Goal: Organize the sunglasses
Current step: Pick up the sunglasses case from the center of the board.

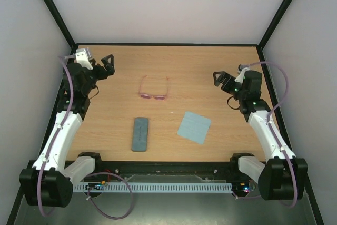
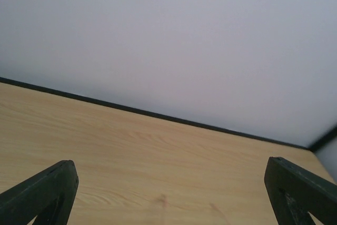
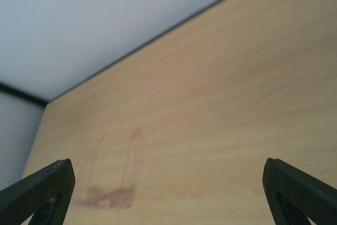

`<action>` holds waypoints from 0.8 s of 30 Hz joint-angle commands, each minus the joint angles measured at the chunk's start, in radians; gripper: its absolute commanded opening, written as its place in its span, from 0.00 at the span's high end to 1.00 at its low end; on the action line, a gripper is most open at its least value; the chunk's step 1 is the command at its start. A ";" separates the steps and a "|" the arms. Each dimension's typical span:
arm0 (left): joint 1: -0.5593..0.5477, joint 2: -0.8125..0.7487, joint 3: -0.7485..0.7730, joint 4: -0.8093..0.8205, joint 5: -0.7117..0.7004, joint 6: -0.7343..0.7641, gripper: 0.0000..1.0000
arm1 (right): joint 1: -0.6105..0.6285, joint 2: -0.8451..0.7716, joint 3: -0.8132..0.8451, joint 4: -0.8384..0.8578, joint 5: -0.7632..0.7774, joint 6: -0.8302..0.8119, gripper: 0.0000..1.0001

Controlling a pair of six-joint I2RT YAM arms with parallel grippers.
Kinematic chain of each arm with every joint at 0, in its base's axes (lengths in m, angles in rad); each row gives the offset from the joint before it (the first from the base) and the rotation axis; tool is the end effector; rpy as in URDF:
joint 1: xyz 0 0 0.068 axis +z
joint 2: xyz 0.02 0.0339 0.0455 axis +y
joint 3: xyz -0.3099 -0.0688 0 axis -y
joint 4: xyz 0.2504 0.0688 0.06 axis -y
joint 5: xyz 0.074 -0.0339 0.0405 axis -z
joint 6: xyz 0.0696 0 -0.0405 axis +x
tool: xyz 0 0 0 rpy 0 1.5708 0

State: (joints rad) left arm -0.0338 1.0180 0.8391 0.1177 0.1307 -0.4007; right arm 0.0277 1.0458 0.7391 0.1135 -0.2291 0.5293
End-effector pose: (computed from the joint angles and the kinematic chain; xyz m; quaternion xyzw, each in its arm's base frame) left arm 0.2566 -0.0178 0.3830 -0.0886 0.7228 -0.1938 0.6574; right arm 0.2601 0.0230 0.3360 0.1200 0.7610 0.2584 0.5829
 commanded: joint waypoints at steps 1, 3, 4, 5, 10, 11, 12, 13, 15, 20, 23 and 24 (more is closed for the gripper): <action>0.019 -0.047 0.046 -0.195 0.237 -0.046 0.01 | 0.028 0.065 0.053 -0.166 -0.277 0.079 0.01; 0.031 -0.076 0.012 -0.188 0.266 -0.098 0.01 | 0.095 0.070 0.075 -0.212 -0.229 0.059 0.01; 0.045 -0.086 -0.004 -0.172 0.318 -0.105 0.01 | 0.134 0.075 0.088 -0.238 -0.194 0.054 0.01; 0.063 -0.091 -0.019 -0.143 0.397 -0.110 0.00 | 0.168 0.083 0.096 -0.259 -0.170 0.055 0.01; 0.110 -0.062 -0.030 -0.155 0.546 -0.147 0.00 | 0.329 0.117 0.111 -0.321 -0.068 0.086 0.01; 0.114 -0.063 -0.036 -0.157 0.560 -0.149 0.01 | 0.360 0.123 0.112 -0.331 -0.041 0.095 0.02; 0.115 -0.070 -0.043 -0.158 0.565 -0.152 0.00 | 0.390 0.129 0.108 -0.336 -0.023 0.100 0.01; 0.115 -0.080 -0.054 -0.158 0.560 -0.159 0.00 | 0.419 0.136 0.108 -0.339 -0.009 0.113 0.01; 0.114 -0.101 -0.064 -0.192 0.517 -0.176 0.01 | 0.473 0.157 0.110 -0.349 0.016 0.141 0.01; 0.116 -0.123 -0.039 -0.315 0.383 -0.195 0.01 | 0.617 0.213 0.119 -0.372 0.117 0.184 0.01; 0.117 -0.112 -0.012 -0.357 0.373 -0.188 0.01 | 0.687 0.256 0.139 -0.388 0.166 0.206 0.01; 0.119 -0.106 -0.002 -0.372 0.369 -0.195 0.00 | 0.704 0.270 0.146 -0.391 0.173 0.212 0.01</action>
State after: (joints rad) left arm 0.0757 0.9092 0.7891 -0.1616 0.5392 -0.5762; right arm 0.6655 1.2716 0.8337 -0.2096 -0.1444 0.6945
